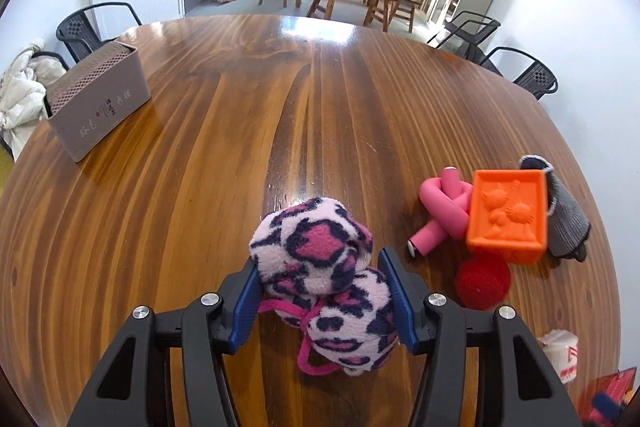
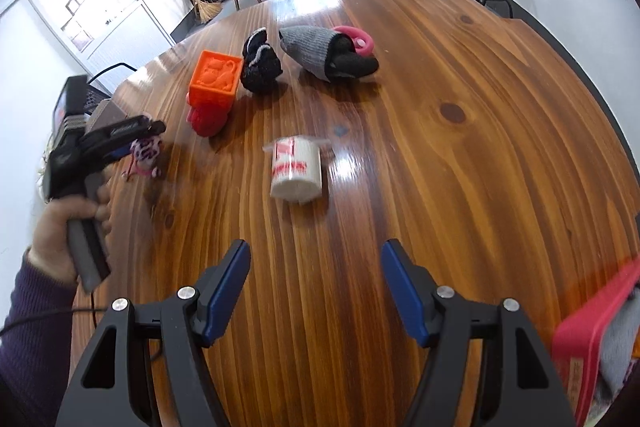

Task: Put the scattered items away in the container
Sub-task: 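Grasp the second leopard plush with the left gripper while the right grasps the white tape roll, then carry the leopard plush and tape roll over the red-rimmed box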

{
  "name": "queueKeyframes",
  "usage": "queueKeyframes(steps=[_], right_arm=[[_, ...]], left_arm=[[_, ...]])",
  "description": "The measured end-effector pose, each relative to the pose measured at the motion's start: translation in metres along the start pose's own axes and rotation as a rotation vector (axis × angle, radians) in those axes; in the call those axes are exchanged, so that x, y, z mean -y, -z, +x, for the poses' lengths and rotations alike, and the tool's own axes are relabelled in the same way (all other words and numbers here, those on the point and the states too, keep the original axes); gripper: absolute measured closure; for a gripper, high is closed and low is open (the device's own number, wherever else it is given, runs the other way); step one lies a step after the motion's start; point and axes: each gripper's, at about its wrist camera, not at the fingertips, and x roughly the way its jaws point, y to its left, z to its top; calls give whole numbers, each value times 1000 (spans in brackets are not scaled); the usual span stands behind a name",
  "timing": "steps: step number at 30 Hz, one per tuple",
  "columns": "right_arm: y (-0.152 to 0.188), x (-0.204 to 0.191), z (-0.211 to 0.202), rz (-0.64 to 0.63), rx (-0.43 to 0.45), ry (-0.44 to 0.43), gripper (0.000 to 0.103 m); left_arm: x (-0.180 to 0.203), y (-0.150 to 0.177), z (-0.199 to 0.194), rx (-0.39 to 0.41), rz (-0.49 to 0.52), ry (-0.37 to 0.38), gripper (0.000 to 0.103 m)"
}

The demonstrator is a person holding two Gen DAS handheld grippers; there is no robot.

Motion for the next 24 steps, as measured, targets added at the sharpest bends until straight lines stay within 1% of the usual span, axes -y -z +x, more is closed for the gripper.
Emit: queueKeyframes(steps=[5, 7, 8, 10, 12, 13, 14, 15, 16, 17, 21, 24], right_arm=[[-27, -13, 24, -37, 16, -6, 32], [-35, -20, 35, -60, 20, 18, 37], [-38, -22, 42, -67, 10, 27, 42], [-43, -22, 59, -68, -29, 45, 49], [-46, -22, 73, -74, -62, 69, 59], [-46, -23, 78, -84, -70, 73, 62], [-47, -25, 80, -94, -73, 80, 63], [-47, -27, 79, -105, -66, 86, 63], [-47, -28, 77, -109, -63, 79, 63], [-46, -29, 74, -108, -59, 72, 64], [-39, -30, 49, -123, -20, 51, 64], [-26, -23, 28, -120, -4, 37, 64]], left_arm=[[-6, 6, -30, 36, 9, 36, 45], [-6, 9, -41, 44, 10, 51, 45], [-6, 9, -43, 46, 9, 55, 45], [-5, 14, -53, 48, 12, 64, 45], [-1, 16, -59, 49, 15, 73, 45], [0, 21, -64, 46, 15, 77, 45], [0, 24, -67, 40, 15, 82, 45], [3, 26, -68, 35, 18, 86, 45], [2, 39, -78, 34, 20, 86, 45], [4, 43, -81, 30, 26, 87, 45], [13, 51, -90, 23, 41, 93, 45], [26, 60, -101, 20, 63, 100, 45]])
